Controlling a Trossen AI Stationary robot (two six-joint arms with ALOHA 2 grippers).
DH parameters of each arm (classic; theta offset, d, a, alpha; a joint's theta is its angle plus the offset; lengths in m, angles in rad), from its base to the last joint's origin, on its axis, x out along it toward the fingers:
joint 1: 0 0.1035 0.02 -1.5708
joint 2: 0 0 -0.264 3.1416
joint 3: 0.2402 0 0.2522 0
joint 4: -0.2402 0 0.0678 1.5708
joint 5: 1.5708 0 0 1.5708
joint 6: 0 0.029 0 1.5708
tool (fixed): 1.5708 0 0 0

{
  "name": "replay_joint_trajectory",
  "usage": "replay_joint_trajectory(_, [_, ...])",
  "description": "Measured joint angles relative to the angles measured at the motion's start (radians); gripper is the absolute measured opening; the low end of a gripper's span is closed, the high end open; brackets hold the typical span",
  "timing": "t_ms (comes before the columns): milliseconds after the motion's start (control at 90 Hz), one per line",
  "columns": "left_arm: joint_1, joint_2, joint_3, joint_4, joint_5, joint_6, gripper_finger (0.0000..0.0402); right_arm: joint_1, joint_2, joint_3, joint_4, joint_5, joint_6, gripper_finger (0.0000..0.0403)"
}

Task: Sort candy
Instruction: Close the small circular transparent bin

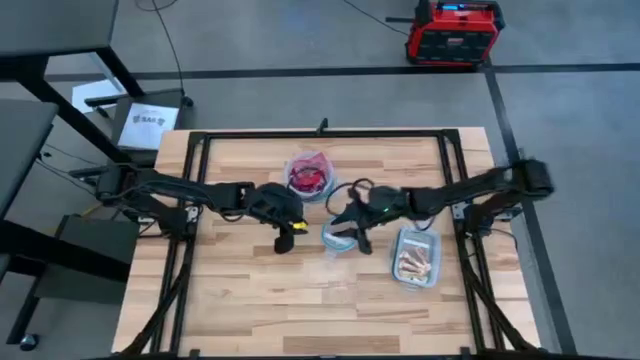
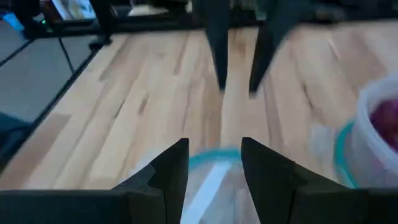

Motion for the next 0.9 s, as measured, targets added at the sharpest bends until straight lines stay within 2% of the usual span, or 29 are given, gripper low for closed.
replay_joint_trajectory(122, [-0.007,0.018,0.000,0.148,0.001,-0.026,0.0107,0.048,-0.095,-0.002,-0.203,0.038,0.089,0.0136])
replay_joint_trajectory(222, [-0.013,0.074,0.005,0.239,0.018,-0.052,0.0107,0.108,-0.129,0.001,-0.387,0.172,0.146,0.0136])
replay_joint_trajectory(322, [-0.029,0.157,0.043,0.240,0.041,-0.072,0.0107,0.161,-0.127,-0.016,-0.519,0.314,0.216,0.0136])
replay_joint_trajectory(478, [-0.051,0.255,0.122,0.218,0.044,-0.051,0.0107,0.207,-0.123,-0.091,-0.454,0.405,0.325,0.0136])
replay_joint_trajectory(678, [-0.055,0.309,0.177,0.090,0.046,0.026,0.0107,0.210,-0.037,-0.181,-0.129,0.411,0.347,0.0137])
replay_joint_trajectory(767, [-0.046,0.309,0.178,0.069,0.046,0.022,0.0107,0.213,0.001,-0.180,-0.106,0.383,0.355,0.0137])
replay_joint_trajectory(900, [-0.044,0.279,0.175,0.093,0.038,0.043,0.0107,0.236,0.007,-0.181,-0.161,0.376,0.388,0.0137])
